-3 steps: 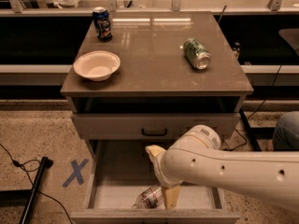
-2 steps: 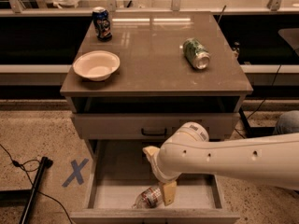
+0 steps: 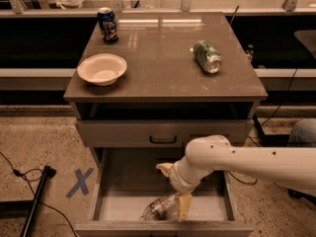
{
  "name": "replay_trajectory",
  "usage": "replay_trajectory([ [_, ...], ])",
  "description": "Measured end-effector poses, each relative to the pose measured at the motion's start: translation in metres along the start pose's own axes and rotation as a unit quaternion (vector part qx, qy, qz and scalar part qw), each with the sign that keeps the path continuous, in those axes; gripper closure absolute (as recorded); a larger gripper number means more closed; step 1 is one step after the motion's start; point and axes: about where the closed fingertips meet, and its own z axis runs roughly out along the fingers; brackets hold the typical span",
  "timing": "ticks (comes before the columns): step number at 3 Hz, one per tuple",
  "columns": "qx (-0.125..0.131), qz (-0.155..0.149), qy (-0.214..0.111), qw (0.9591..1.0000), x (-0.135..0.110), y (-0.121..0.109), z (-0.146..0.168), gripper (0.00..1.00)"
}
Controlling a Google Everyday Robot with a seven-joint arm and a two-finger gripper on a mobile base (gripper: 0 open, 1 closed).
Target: Pick water bottle from middle drawer and place on counter
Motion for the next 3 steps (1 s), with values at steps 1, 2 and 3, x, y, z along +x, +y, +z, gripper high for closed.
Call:
replay_trajectory([
  [1,-0.019,-0.037,-0.024,0.9988,0.0023,0.0070,0.0062,0.00],
  [2,-0.024,-0.043,-0.024,0.9985,0.0041,0.0079,0.0084,0.00],
  [3,-0.031,-0.041,-0.007,0.9987,0.0097,0.0068,0.0146,0.00],
])
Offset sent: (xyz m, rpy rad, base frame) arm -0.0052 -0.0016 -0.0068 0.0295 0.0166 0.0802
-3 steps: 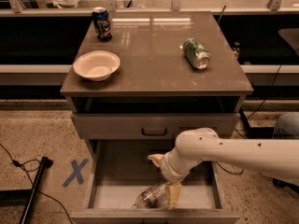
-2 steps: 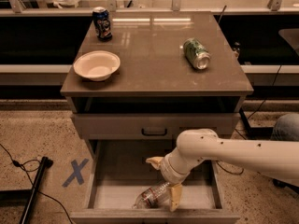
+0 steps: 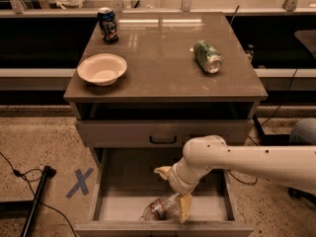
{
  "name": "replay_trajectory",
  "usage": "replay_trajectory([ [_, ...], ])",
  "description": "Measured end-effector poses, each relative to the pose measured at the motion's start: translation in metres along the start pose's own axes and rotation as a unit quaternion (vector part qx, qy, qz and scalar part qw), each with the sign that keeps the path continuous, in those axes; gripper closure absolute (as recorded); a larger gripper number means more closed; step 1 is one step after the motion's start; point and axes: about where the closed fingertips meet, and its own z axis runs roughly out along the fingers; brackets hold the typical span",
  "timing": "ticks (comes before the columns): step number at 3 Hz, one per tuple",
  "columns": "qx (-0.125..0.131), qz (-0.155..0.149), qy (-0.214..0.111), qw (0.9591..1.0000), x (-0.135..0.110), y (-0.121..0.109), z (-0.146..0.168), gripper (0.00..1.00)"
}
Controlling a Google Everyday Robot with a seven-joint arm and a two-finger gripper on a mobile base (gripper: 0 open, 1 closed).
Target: Pick water bottle from middle drawer and place on counter
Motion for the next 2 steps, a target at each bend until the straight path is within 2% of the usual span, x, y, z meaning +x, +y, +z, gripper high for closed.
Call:
replay_trajectory([
  [1,-0.021,0.010,0.041,0.9989,0.019,-0.003,0.019,0.00],
  [2,-0.039,0.013,0.074,0.9964,0.043,-0.016,0.046,0.04],
])
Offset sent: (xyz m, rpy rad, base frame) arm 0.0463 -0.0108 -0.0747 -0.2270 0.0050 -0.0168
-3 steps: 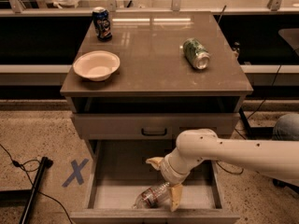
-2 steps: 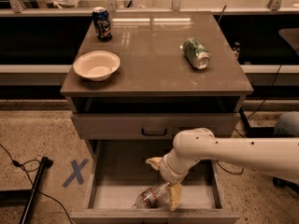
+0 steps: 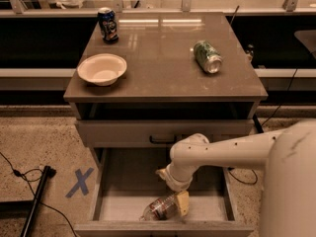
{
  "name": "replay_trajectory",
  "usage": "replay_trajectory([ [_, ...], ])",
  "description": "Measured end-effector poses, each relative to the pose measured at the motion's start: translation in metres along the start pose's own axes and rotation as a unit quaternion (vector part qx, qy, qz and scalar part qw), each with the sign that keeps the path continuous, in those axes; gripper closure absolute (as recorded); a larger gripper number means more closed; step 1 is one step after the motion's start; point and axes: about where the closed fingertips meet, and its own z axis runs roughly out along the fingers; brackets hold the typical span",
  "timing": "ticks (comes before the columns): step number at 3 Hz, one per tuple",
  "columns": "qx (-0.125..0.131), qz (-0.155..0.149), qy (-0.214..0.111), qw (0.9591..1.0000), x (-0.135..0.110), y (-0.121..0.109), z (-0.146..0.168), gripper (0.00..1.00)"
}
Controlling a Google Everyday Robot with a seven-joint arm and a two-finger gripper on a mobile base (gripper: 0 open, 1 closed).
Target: Pick water bottle from middle drawer and place on counter
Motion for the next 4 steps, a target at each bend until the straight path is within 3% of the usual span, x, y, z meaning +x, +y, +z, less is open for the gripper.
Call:
replay_trajectory([
  [1,-0.009,-0.002,0.013,0.9999,0.010,-0.006,0.017,0.26],
  [2,-0.001,-0.011,0.026,0.9996,0.010,-0.008,0.032,0.37],
  [4,-0.007,-0.026,0.063,0.9977,-0.006,0.003,0.059,0.28],
])
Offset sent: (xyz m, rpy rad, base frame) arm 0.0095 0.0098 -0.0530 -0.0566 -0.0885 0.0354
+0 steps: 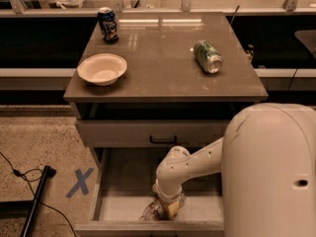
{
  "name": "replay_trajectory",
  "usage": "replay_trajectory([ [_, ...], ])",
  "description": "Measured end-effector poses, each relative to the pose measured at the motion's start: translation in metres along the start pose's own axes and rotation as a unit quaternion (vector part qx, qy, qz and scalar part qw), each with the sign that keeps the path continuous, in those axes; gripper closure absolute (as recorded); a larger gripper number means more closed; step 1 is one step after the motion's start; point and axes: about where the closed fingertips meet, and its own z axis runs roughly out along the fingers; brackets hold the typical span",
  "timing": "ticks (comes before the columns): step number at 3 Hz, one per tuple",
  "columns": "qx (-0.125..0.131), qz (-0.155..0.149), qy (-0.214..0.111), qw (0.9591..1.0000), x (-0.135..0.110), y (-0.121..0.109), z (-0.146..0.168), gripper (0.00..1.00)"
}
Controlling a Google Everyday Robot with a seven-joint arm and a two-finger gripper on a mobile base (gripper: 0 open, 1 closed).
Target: Pick water bottle from middle drawer and place on counter
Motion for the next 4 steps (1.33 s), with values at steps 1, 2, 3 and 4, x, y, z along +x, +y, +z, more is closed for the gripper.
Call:
replay_trajectory([
  [1,-0.002,-0.010,0.010,0.9999,-0.012,0.001,0.002,0.31],
  [2,0.001,-0.016,0.001,0.9999,-0.022,0.003,0.000,0.46],
  [3,0.004,-0.025,-0.012,0.9996,-0.028,0.006,-0.003,0.69],
  [4,0.002,-0.036,-0.018,0.9992,-0.031,0.008,-0.004,0.92],
])
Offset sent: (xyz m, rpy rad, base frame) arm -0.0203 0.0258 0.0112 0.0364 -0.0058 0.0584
